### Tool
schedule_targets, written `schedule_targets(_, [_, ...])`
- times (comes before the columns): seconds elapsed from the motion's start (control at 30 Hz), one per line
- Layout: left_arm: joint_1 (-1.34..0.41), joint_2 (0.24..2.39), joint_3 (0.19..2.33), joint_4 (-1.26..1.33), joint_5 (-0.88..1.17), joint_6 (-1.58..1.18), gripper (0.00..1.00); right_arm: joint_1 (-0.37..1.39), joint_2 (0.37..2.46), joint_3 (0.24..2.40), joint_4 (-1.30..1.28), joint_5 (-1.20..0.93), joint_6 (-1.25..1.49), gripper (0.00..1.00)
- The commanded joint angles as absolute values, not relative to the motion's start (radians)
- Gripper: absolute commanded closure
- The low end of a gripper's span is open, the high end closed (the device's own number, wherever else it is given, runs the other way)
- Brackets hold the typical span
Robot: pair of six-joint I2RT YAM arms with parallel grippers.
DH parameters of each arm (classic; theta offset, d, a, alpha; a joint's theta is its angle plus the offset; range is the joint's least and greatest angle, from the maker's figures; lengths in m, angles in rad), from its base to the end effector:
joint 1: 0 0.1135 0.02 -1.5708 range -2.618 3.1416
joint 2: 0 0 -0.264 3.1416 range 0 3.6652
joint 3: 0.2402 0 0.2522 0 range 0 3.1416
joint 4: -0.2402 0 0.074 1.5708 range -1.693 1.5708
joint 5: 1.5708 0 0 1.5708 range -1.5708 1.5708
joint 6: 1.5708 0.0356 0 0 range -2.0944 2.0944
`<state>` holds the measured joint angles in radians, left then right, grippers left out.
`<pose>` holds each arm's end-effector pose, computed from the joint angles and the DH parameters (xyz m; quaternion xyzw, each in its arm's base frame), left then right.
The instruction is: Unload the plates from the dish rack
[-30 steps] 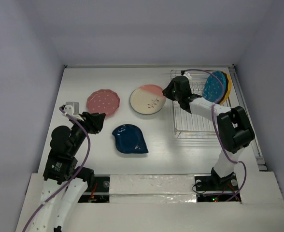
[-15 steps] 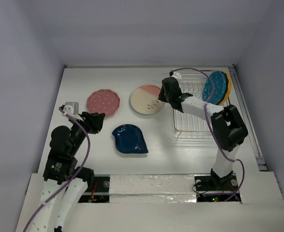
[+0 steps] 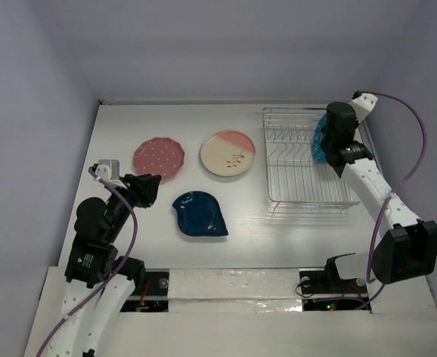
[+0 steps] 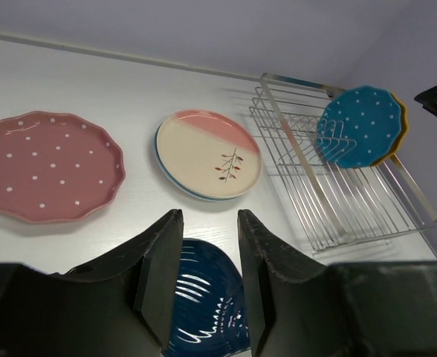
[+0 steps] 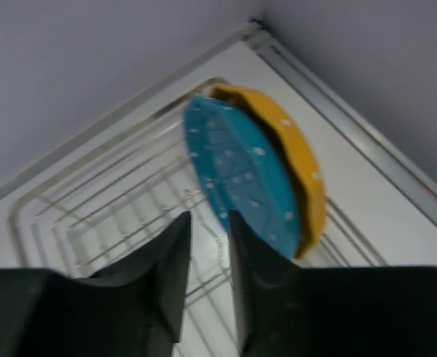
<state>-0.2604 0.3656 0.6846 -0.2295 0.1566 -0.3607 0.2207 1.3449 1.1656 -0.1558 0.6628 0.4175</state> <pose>0.0913 -0.0301 0.3514 0.0239 0.6747 -0.2751 0.6844 0.3063 0.0463 0.3526 0.2633 0.7485 -0.0800 0.6033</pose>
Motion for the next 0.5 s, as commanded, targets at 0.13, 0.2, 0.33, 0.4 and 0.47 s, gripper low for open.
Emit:
schedule_targets(0.13, [-0.284, 0.351, 0.696, -0.192, 0.158, -0.362, 0.68, 0.141, 1.436, 1.264, -0.322, 0.759, 0.278, 0.52])
schedule_targets(0.2, [-0.293, 0.350, 0.698, -0.193, 0.155, -0.364, 0.67, 0.120, 1.494, 1.340, -0.380, 0.749, 0.262, 0.51])
schedule_targets(0.33, [-0.304, 0.347, 0.698, -0.195, 0.150, -0.364, 0.67, 0.109, 1.563, 1.400, -0.408, 0.759, 0.229, 0.52])
schedule_targets(0.4, [-0.314, 0.348, 0.699, -0.196, 0.146, -0.364, 0.67, 0.098, 1.600, 1.417, -0.413, 0.761, 0.215, 0.52])
schedule_targets(0.47, [-0.324, 0.348, 0.699, -0.196, 0.144, -0.364, 0.67, 0.089, 1.630, 1.446, -0.419, 0.776, 0.203, 0.52])
